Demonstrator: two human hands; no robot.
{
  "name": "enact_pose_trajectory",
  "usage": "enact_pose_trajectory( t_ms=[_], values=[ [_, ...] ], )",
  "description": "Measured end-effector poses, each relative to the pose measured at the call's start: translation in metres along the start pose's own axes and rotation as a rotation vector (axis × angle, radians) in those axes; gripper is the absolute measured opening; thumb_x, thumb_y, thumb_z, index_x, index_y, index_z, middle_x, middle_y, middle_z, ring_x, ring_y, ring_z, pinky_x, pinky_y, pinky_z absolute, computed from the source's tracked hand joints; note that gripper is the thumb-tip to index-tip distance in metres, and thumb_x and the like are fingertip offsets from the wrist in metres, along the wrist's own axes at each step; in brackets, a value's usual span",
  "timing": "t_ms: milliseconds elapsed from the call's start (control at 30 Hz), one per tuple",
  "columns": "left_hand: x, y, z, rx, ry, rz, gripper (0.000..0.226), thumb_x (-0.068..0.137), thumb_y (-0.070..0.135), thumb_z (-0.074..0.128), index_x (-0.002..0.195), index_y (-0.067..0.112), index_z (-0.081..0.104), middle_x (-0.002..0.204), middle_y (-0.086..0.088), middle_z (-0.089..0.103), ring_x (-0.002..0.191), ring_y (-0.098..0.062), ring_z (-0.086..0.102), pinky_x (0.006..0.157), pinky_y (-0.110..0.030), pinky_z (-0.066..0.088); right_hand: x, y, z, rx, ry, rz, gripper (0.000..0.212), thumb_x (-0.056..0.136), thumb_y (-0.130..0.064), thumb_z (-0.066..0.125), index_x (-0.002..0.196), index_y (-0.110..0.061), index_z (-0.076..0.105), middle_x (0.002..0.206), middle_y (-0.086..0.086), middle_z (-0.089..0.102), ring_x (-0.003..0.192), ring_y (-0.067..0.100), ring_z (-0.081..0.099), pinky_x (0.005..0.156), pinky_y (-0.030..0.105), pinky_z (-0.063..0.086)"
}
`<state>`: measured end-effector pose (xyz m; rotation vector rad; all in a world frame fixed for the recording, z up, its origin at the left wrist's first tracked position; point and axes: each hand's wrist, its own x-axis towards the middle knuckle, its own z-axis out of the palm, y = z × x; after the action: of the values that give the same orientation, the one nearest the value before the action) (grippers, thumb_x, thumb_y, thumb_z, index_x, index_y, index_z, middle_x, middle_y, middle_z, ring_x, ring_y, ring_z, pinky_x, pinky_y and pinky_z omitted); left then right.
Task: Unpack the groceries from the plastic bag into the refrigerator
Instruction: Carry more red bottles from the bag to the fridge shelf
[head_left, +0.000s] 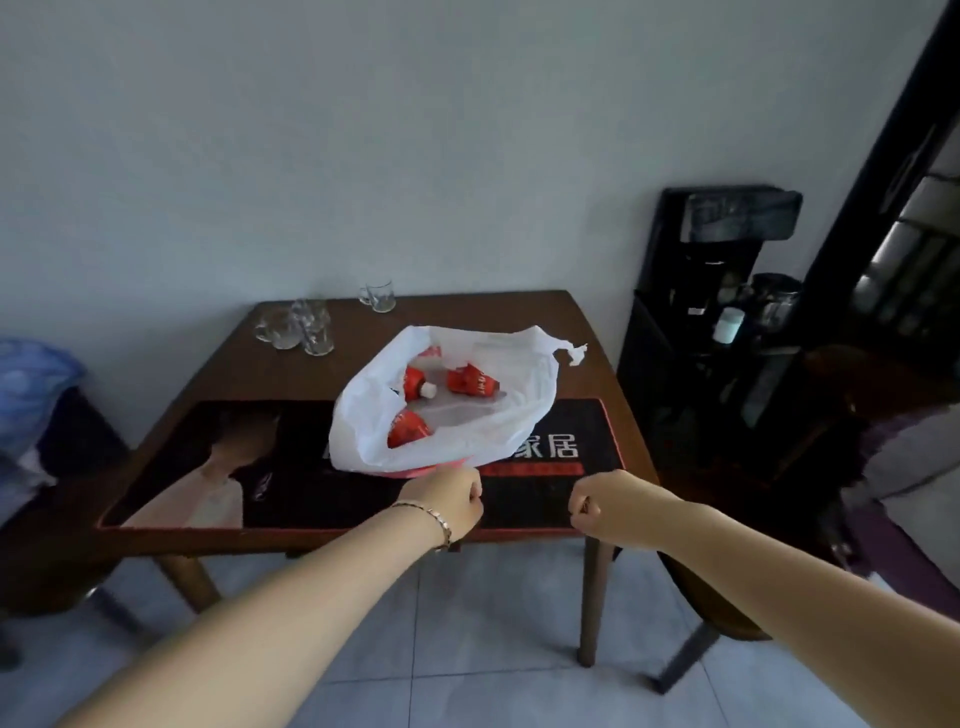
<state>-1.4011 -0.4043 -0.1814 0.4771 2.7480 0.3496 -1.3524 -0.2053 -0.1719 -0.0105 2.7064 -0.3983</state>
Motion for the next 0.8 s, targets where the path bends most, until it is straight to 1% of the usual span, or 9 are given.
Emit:
enact_pose_trajectory(
  t_ms=[67, 200, 333, 400, 500, 567, 633, 700, 800],
  values=[
    [0.033, -0.010, -0.011, -0.043, 0.028, -0.024, 0.026, 0.093, 0.023, 0.045, 0.116, 0.020, 0.057, 0.116, -0.001, 0.063, 0.103, -0.022, 0.059, 0.088, -0.032, 0.049, 0.040, 0.004, -0.016, -0.004, -0.017, -0.022, 0.023, 0.093, -0.030, 0.048, 0.109, -0.022, 0.062, 0.108, -0.002, 0.063, 0.095, 0.017, 0.062, 0.086, 0.032, 0.053],
    [0.090, -0.032, -0.032, -0.061, 0.095, -0.064, 0.029, 0.094, 0.020, 0.043, 0.121, 0.020, 0.054, 0.119, -0.001, 0.059, 0.104, -0.021, 0.059, 0.088, -0.033, 0.050, 0.119, 0.005, -0.041, -0.083, -0.029, -0.083, 0.027, 0.095, -0.026, 0.041, 0.113, -0.019, 0.060, 0.113, 0.001, 0.063, 0.098, 0.020, 0.062, 0.087, 0.034, 0.052],
    [0.145, -0.063, -0.042, -0.021, 0.191, -0.022, 0.030, 0.091, 0.014, 0.046, 0.118, 0.016, 0.057, 0.126, -0.002, 0.055, 0.109, -0.021, 0.055, 0.092, -0.029, 0.044, 0.197, -0.004, -0.052, -0.073, 0.109, -0.166, 0.029, 0.095, -0.022, 0.044, 0.121, -0.021, 0.057, 0.131, -0.002, 0.051, 0.119, 0.018, 0.050, 0.102, 0.031, 0.042],
    [0.176, -0.080, -0.046, 0.009, 0.264, 0.046, 0.034, 0.090, 0.014, 0.049, 0.123, 0.017, 0.057, 0.136, 0.000, 0.048, 0.119, -0.019, 0.049, 0.102, -0.028, 0.039, 0.236, -0.011, -0.055, -0.146, 0.201, -0.232, 0.034, 0.095, -0.026, 0.047, 0.128, -0.020, 0.052, 0.144, -0.001, 0.039, 0.133, 0.018, 0.034, 0.111, 0.033, 0.028],
    [0.224, -0.111, -0.051, 0.101, 0.288, 0.162, 0.038, 0.088, 0.012, 0.052, 0.125, 0.020, 0.057, 0.149, 0.000, 0.032, 0.133, -0.022, 0.035, 0.113, -0.034, 0.027, 0.291, -0.018, -0.054, -0.408, 0.208, -0.236, 0.065, 0.090, -0.045, 0.053, 0.146, -0.025, 0.025, 0.159, 0.000, -0.002, 0.146, 0.024, -0.008, 0.117, 0.041, -0.001],
    [0.255, -0.131, -0.056, 0.131, 0.299, 0.262, 0.032, 0.081, 0.008, 0.059, 0.111, 0.019, 0.065, 0.151, -0.004, 0.031, 0.138, -0.026, 0.031, 0.116, -0.043, 0.025, 0.328, -0.018, -0.050, -0.535, 0.184, -0.189, 0.083, 0.084, -0.057, 0.054, 0.149, -0.030, 0.010, 0.153, 0.000, -0.027, 0.138, 0.027, -0.030, 0.108, 0.047, -0.016],
    [0.286, -0.145, -0.060, 0.232, 0.297, 0.366, 0.023, 0.073, 0.011, 0.070, 0.093, 0.021, 0.070, 0.149, -0.008, 0.036, 0.138, -0.027, 0.034, 0.112, -0.046, 0.023, 0.358, -0.014, -0.045, -0.629, 0.149, -0.131, 0.087, 0.083, -0.060, 0.052, 0.149, -0.034, 0.002, 0.139, 0.003, -0.041, 0.123, 0.030, -0.044, 0.100, 0.053, -0.021],
    [0.317, -0.154, -0.062, 0.371, 0.275, 0.473, 0.027, 0.074, 0.015, 0.070, 0.098, 0.026, 0.069, 0.152, -0.008, 0.030, 0.141, -0.028, 0.028, 0.112, -0.046, 0.018, 0.382, -0.007, -0.045, -0.689, 0.101, -0.083, 0.079, 0.090, -0.047, 0.052, 0.148, -0.035, 0.000, 0.137, 0.006, -0.043, 0.121, 0.035, -0.043, 0.100, 0.055, -0.020],
    [0.367, -0.159, -0.061, 0.502, 0.071, 0.512, 0.046, 0.093, 0.017, 0.047, 0.137, 0.029, 0.041, 0.157, 0.000, -0.015, 0.145, -0.024, -0.014, 0.116, -0.043, -0.006, 0.408, 0.011, -0.057, -0.703, 0.030, -0.007, 0.072, 0.097, -0.017, 0.046, 0.149, -0.032, -0.001, 0.152, 0.008, -0.030, 0.136, 0.035, -0.029, 0.113, 0.051, -0.008]
  ],
)
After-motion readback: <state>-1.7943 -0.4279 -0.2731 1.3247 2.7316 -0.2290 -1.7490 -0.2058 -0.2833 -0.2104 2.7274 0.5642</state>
